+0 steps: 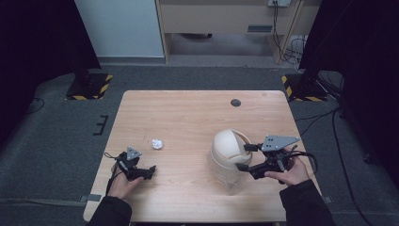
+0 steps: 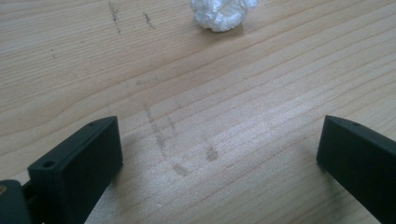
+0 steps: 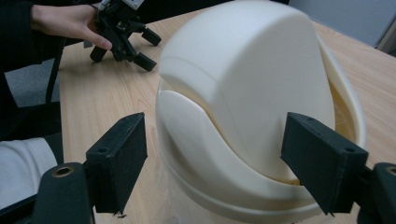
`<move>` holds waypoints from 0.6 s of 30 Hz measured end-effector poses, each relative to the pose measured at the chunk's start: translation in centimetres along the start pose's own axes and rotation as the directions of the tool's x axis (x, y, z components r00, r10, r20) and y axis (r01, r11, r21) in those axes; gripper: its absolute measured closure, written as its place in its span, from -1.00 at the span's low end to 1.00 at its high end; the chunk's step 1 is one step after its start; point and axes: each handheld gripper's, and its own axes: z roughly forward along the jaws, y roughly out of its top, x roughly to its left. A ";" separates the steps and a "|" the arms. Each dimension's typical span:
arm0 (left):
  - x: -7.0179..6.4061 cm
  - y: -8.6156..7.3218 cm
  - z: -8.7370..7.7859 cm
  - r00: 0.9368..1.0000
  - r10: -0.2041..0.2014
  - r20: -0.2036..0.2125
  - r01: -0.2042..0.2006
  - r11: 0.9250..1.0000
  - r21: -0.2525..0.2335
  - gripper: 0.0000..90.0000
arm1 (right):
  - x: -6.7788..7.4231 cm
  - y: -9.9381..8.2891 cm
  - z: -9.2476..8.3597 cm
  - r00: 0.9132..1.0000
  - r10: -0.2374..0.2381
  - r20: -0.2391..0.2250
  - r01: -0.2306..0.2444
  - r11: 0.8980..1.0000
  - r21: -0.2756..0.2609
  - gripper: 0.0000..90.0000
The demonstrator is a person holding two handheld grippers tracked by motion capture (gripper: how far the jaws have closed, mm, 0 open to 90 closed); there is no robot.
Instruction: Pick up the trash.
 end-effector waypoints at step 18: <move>0.0 0.0 0.0 1.000 0.001 0.001 -0.001 1.000 0.001 -1.00 | -0.1 -0.7 1.4 0.998 0.044 -0.040 -0.044 0.999 -0.014 -0.57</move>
